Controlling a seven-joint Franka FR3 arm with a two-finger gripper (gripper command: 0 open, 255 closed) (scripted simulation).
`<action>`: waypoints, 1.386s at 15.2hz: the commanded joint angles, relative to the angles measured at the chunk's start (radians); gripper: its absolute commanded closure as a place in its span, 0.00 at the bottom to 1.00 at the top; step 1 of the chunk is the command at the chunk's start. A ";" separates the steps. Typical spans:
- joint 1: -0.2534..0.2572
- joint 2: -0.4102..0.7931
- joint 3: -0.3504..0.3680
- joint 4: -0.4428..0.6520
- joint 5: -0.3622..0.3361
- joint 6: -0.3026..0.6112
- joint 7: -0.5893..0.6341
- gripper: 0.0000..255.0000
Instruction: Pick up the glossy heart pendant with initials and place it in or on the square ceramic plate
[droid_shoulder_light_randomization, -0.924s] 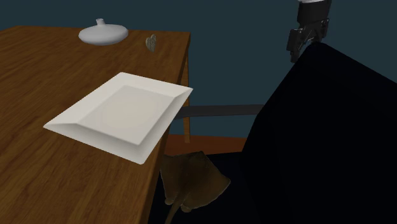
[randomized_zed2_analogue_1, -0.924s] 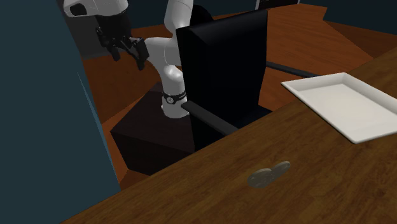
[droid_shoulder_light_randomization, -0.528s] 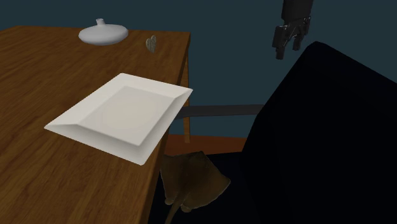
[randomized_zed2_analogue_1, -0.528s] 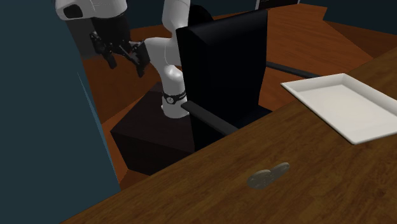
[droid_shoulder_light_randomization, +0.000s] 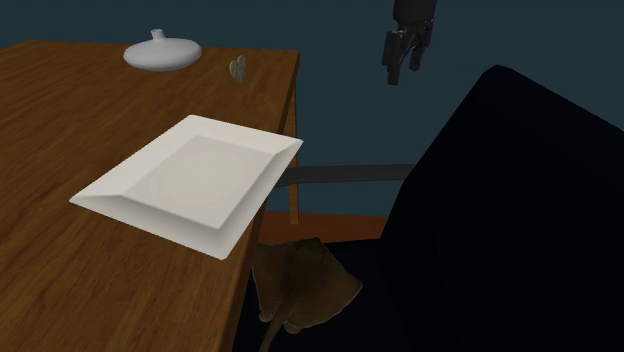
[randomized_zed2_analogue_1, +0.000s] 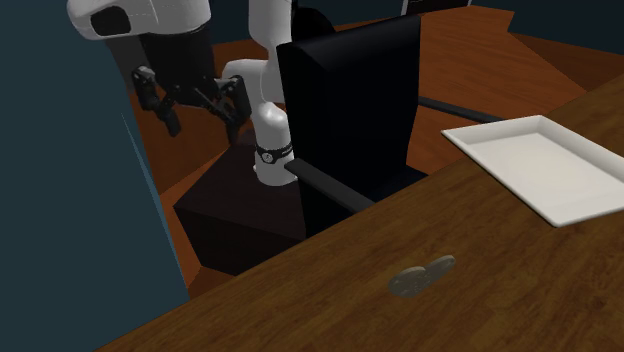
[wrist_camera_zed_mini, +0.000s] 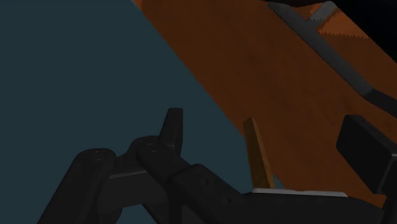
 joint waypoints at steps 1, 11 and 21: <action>0.015 0.057 0.010 0.053 0.005 0.026 -0.023 0.00; 0.092 0.294 0.083 0.329 0.017 0.096 -0.110 0.00; 0.174 0.526 0.168 0.661 -0.014 0.100 -0.183 0.00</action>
